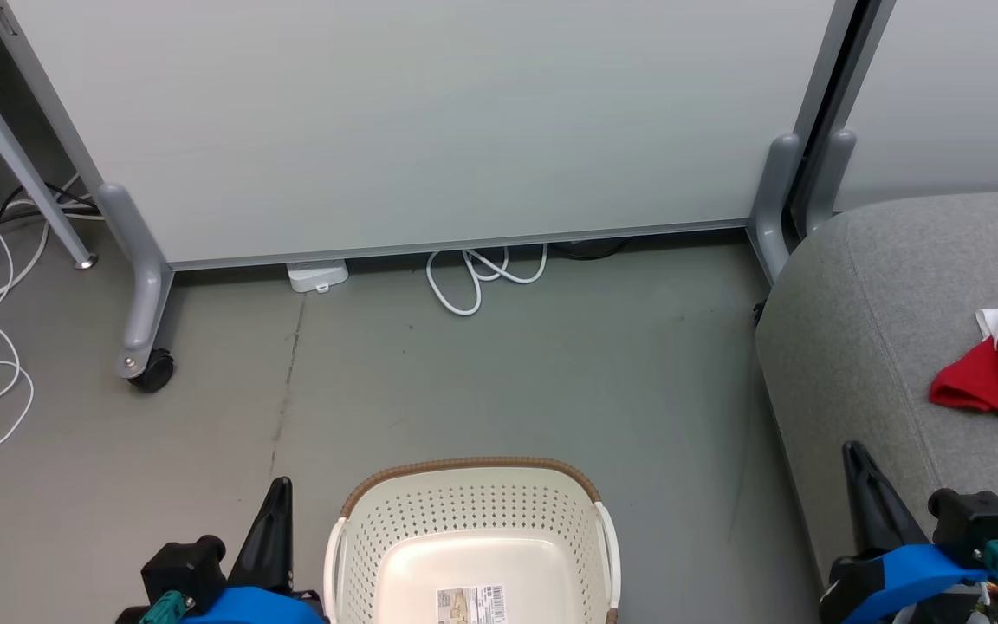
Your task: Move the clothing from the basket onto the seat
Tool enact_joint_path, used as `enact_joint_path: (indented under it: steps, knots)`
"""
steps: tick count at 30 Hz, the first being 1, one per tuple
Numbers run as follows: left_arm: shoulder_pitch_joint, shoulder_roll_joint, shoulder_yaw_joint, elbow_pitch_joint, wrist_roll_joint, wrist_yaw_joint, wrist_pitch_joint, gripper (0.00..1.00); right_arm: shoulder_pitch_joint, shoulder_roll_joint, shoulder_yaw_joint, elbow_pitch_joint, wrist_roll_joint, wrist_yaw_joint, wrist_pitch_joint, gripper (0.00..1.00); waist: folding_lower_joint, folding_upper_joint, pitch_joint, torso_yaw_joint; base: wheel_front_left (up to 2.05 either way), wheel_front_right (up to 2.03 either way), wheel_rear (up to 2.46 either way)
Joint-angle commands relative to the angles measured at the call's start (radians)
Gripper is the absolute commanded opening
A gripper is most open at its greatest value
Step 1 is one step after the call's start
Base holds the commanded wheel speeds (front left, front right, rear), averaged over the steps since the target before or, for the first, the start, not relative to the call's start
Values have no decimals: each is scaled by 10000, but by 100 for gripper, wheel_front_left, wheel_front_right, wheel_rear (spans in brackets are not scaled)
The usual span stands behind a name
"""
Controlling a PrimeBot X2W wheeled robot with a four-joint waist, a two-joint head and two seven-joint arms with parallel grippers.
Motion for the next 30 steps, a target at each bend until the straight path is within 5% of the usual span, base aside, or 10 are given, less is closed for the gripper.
enact_joint_path:
  steps: [1,30]
  knots:
    - [-19,-8,56,-18,-256,0,84,0,-92,0,-78,82,263,0,110,0,0,0,-2,-4,0,0,0]
    - [-239,-135,889,-839,-4775,106,1377,0,-315,-12,2,-97,5616,0,1023,0,0,0,-48,-97,0,0,0]
